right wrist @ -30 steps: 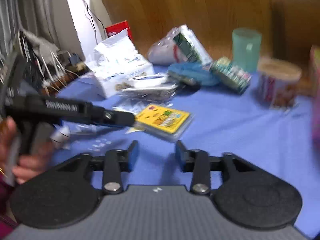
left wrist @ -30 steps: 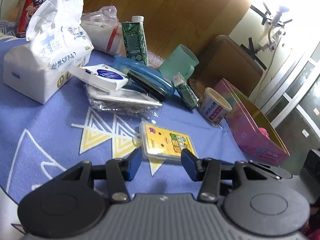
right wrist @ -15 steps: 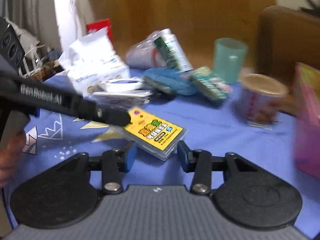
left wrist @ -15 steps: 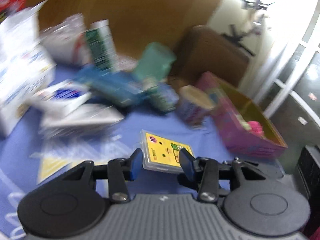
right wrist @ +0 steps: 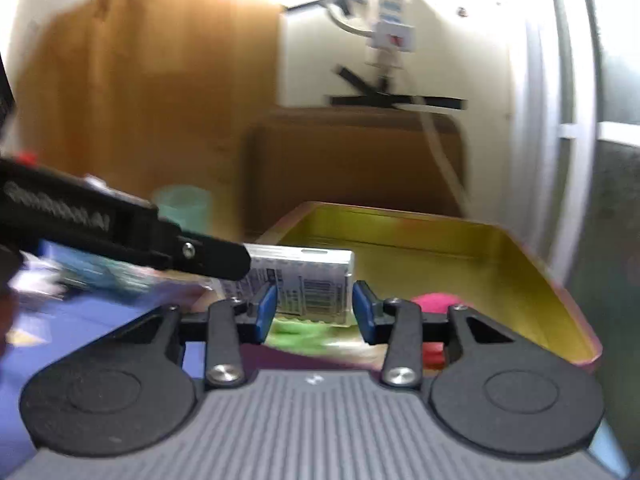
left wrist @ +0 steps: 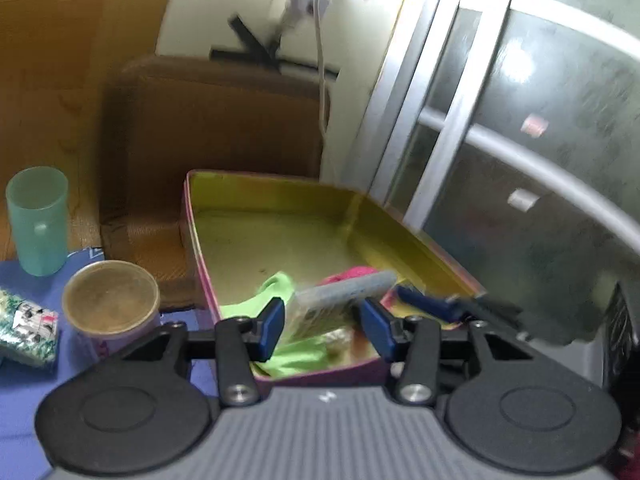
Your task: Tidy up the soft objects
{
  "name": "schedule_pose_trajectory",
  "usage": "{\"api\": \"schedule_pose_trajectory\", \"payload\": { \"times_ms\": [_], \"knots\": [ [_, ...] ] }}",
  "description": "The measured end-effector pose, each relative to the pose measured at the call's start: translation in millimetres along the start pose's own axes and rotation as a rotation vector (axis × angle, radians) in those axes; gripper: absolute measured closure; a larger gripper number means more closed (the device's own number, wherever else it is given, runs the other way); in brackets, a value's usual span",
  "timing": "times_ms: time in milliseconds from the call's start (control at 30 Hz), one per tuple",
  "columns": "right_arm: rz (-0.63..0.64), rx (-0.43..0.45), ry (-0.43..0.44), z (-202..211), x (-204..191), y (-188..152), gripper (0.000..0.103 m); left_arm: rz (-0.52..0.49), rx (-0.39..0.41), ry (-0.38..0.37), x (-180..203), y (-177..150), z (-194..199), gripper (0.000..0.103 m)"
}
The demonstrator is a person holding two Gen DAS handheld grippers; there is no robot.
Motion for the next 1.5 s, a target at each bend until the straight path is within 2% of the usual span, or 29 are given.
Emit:
{"api": "schedule_pose_trajectory", "payload": {
  "times_ms": [33, 67, 100, 200, 367, 500, 633, 800, 867, 1033, 1100, 1233, 1333, 1400, 1467, 1500],
  "knots": [
    [-0.003, -0.008, -0.084, -11, 15, -2, 0.058, 0.010, -0.025, 0.020, -1, -3, -8, 0.062],
    [-0.018, -0.017, -0.155, -17, 30, -4, 0.058, 0.027, -0.036, 0.007, -1, -9, -7, 0.062],
    [-0.047, -0.014, -0.165, -17, 38, -5, 0.058, 0.040, -0.025, -0.019, -2, -14, -1, 0.062],
    [-0.124, 0.016, -0.110, -4, 45, -6, 0.058, 0.045, 0.010, 0.003, -17, -30, 28, 0.061],
    [-0.116, 0.022, -0.049, 6, 25, -12, 0.058, 0.069, 0.004, 0.060, -53, -69, 76, 0.060],
    [-0.099, 0.010, 0.029, 14, -14, -21, 0.058, 0.081, -0.011, 0.179, -91, -109, 120, 0.060],
    [-0.061, -0.021, 0.127, 15, -62, -29, 0.058, 0.146, -0.033, 0.284, -134, -147, 157, 0.060],
    [-0.016, -0.111, 0.243, 1, -116, -42, 0.058, 0.186, -0.050, 0.460, -189, -177, 192, 0.060],
    [0.002, -0.147, 0.275, -6, -136, -48, 0.058, 0.207, -0.053, 0.506, -204, -186, 201, 0.060],
    [0.079, -0.210, 0.352, -25, -190, -53, 0.057, 0.270, 0.011, 0.486, -216, -193, 209, 0.060],
    [0.124, -0.212, 0.354, -39, -209, -50, 0.051, 0.273, 0.023, 0.483, -217, -191, 210, 0.060],
    [0.359, -0.171, 0.234, -86, -241, -49, 0.049, 0.296, 0.043, 0.460, -222, -191, 210, 0.060],
    [0.472, -0.193, 0.153, -124, -249, -56, 0.050, 0.314, 0.055, 0.450, -221, -192, 212, 0.060],
    [0.482, -0.230, 0.146, -133, -247, -62, 0.073, 0.320, 0.062, 0.447, -220, -193, 214, 0.060],
    [0.441, -0.227, 0.167, -121, -242, -59, 0.078, 0.326, 0.069, 0.442, -219, -194, 214, 0.060],
    [0.381, -0.242, 0.200, -109, -238, -58, 0.078, 0.329, 0.074, 0.435, -220, -193, 215, 0.060]
  ]
}}
Point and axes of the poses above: each gripper's, at about its wrist camera, not at the fingertips, and z roughly against the way its jaws point, x to its right, y to its top, the point moved 10 cm from there along -z, roughly the way its jaws point, and after that the axes turned 9 degrees about -z, right-handed, at the moved point
